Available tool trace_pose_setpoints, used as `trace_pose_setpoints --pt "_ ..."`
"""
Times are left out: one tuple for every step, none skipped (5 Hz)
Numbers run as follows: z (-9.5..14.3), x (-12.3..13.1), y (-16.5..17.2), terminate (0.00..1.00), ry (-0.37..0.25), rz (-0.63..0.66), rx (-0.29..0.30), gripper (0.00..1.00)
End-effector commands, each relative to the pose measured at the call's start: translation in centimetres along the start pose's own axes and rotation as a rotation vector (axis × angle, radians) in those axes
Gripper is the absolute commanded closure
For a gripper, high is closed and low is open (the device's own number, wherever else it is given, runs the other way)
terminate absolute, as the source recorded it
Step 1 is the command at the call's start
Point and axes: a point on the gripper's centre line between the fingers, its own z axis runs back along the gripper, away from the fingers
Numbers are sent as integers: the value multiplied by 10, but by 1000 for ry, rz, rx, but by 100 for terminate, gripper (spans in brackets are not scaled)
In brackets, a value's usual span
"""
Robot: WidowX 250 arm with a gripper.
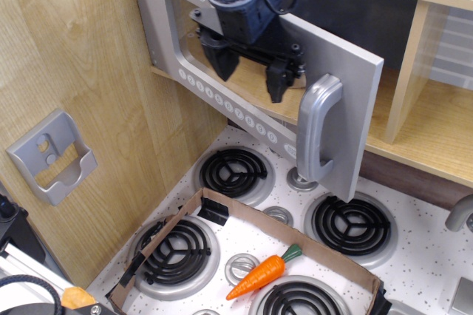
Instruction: Close microwave
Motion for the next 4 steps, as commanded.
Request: trace_pose_setpoints --pt "16 35 -15 0 -154 -31 -17 0" --pt "18 48 -20 0 -190 -44 -14 0" --pt "18 55 -21 0 -223 -64 -14 0" --pt "18 61 -24 0 -296 -66 -24 0"
